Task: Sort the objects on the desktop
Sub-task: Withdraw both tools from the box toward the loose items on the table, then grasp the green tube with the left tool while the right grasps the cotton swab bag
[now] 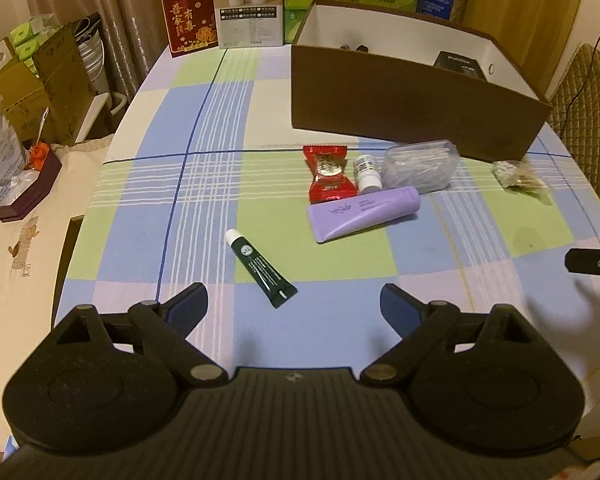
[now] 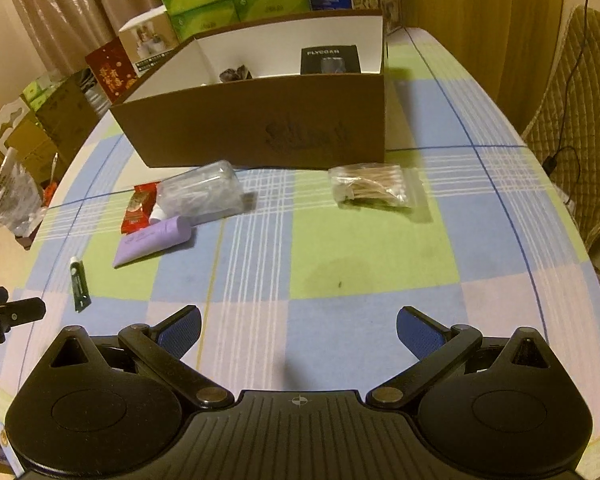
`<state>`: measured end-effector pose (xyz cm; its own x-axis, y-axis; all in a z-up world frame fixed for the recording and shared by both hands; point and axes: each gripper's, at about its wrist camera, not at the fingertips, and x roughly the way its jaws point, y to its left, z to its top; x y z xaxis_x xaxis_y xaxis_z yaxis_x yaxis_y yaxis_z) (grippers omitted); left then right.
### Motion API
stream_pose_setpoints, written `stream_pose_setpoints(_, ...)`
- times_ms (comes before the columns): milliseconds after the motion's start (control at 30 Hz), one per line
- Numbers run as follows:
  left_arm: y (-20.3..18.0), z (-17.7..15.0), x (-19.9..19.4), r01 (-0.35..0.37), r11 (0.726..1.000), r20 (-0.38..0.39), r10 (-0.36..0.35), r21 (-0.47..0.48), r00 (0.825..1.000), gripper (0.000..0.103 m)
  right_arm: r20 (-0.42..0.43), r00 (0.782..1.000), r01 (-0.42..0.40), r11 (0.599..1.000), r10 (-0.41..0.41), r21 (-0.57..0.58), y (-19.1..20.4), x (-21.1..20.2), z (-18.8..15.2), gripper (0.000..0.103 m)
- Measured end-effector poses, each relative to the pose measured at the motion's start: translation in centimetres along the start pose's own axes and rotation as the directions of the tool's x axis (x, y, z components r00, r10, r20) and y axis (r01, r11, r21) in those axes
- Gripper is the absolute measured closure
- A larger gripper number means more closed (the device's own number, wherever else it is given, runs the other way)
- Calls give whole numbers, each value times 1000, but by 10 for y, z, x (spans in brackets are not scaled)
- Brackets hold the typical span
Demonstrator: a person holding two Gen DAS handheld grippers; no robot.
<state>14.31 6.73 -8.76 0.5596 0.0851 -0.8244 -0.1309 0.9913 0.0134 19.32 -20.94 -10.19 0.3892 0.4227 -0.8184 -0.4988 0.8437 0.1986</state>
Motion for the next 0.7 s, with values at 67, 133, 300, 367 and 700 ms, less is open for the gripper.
stream_pose_setpoints(67, 2, 1, 7, -1, 1000, -7, 1, -3, 1000, 15, -4, 1000, 2, 1000, -2, 7, -2, 3, 1, 2)
stream_pose_setpoints(133, 4, 2, 15, -4, 1000, -16, 4, -8, 1000, 16, -10, 1000, 6, 1000, -6, 13, -4, 6, 3, 2)
stream_pose_setpoints(300, 8, 6, 33, -33, 999, -33, 33, -14, 999, 17, -27, 999, 18, 999, -17, 38, -12, 16, 5, 2)
stream_pose_setpoints(367, 10, 9, 41, -45, 999, -36, 44, -15, 998, 19, -31, 999, 22, 999, -20, 45, -15, 19, 6, 2)
stream_pose_setpoints(700, 27, 24, 83, -63, 997, -65, 61, -33, 996, 46, -51, 997, 57, 996, -54, 67, -32, 37, 12, 2)
